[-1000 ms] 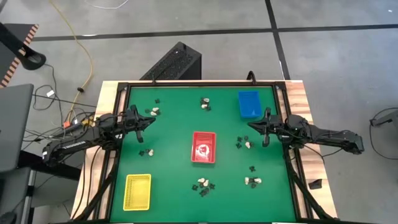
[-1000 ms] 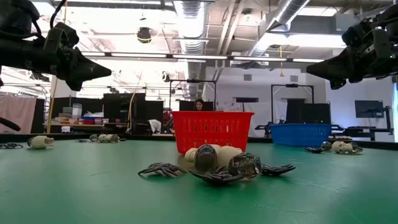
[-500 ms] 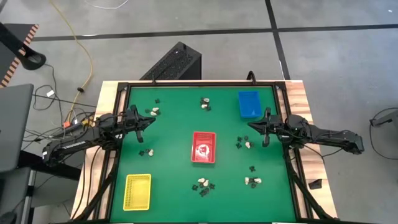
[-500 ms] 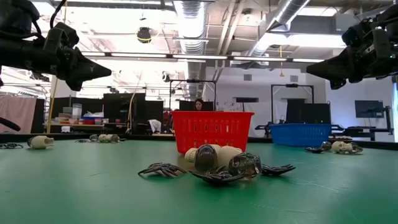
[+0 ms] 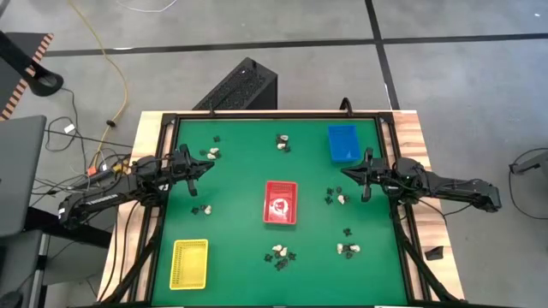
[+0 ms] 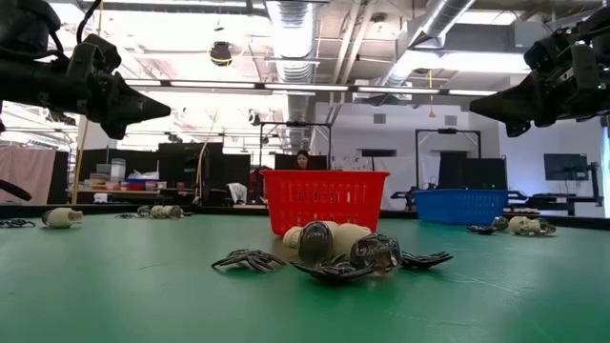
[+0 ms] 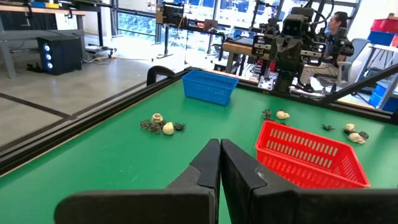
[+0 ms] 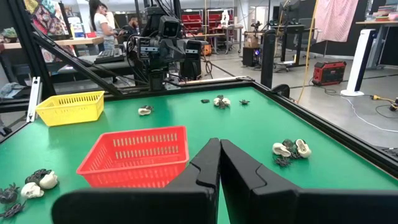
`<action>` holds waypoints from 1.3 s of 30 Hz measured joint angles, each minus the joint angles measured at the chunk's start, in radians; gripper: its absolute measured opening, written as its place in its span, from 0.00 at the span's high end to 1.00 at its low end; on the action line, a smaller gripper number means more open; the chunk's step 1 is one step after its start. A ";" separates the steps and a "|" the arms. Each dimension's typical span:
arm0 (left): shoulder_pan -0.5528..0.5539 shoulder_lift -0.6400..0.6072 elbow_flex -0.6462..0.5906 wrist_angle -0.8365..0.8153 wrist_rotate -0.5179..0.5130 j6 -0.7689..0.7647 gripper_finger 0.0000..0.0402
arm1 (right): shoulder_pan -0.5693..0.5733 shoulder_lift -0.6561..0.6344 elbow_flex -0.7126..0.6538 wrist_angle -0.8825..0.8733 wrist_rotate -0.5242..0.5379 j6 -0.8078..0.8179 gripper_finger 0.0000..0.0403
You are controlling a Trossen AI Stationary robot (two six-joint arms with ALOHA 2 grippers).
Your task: Sort Halloween decoration
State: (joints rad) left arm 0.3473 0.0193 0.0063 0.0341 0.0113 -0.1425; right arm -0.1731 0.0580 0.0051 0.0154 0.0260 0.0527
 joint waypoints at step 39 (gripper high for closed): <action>0.000 0.145 0.000 0.217 0.036 -0.164 1.00 | 0.180 0.620 0.388 -0.011 0.104 0.194 0.89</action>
State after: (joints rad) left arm 0.3470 0.1644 0.0067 0.2512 0.0475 -0.3069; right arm 0.0074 0.6784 0.3932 0.0045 0.1302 0.2466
